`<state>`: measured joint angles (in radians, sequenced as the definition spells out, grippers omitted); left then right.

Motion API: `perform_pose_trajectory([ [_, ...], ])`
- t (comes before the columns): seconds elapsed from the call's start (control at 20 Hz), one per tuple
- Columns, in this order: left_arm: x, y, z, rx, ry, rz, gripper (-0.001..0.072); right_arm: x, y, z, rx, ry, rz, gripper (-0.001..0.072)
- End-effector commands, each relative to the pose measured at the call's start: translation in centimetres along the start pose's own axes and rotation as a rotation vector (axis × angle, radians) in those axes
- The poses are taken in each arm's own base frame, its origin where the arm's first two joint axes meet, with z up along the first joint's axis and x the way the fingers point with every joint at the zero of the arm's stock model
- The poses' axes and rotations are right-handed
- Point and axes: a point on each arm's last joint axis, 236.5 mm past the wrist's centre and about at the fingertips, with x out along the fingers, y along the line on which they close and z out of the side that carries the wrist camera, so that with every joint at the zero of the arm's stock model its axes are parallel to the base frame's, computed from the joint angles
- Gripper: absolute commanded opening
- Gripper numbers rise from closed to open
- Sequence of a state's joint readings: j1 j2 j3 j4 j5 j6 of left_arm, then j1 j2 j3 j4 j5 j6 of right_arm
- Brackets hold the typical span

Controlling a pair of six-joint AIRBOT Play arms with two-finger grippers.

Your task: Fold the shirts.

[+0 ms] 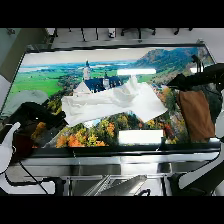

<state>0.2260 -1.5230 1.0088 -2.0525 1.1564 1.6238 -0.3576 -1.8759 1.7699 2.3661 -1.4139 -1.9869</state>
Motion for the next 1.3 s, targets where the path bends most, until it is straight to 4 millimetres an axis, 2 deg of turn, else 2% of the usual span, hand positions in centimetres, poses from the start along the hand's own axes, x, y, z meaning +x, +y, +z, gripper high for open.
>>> perform_pose_trajectory([
  [0.0, -2.8, 3.7, 2.4, -0.012, -0.061, 0.048, 0.0014, 2.0, 0.3, -1.7, 0.002, 0.063, -0.007, 0.0363],
  [0.15, -4.0, 4.2, 4.6, -0.022, -0.144, 0.05, 0.0013, 5.7, 0.6, -2.9, -0.005, 0.084, -0.013, 0.0365],
  [0.3, -4.7, 4.1, 6.1, -0.015, -0.202, 0.053, 0.0014, 9.8, 0.6, -3.1, 0.005, 0.086, -0.011, 0.0365],
  [0.4, -5.2, 3.8, 6.6, -0.007, -0.217, 0.052, 0.0014, 12.1, 0.7, -2.1, 0.04, 0.041, 0.017, 0.0365],
  [0.55, -6.5, 3.4, 7.7, 0.016, -0.249, 0.06, 0.0014, 14.2, 0.5, -1.0, 0.102, -0.017, 0.048, 0.0366],
  [0.7, -7.6, 4.0, 8.3, 0.045, -0.263, 0.105, 0.0014, 14.9, 1.2, -1.5, 0.101, 0.004, 0.055, 0.0365],
  [0.95, -7.3, 4.7, 8.3, 0.046, -0.255, 0.126, 0.0014, 15.8, 3.5, -3.4, 0.133, 0.089, 0.091, 0.0364],
  [1.25, -6.0, 4.2, 8.2, 0.06, -0.132, 0.121, 0.0014, 16.7, 3.4, -2.2, 0.174, 0.035, 0.046, 0.0364],
])
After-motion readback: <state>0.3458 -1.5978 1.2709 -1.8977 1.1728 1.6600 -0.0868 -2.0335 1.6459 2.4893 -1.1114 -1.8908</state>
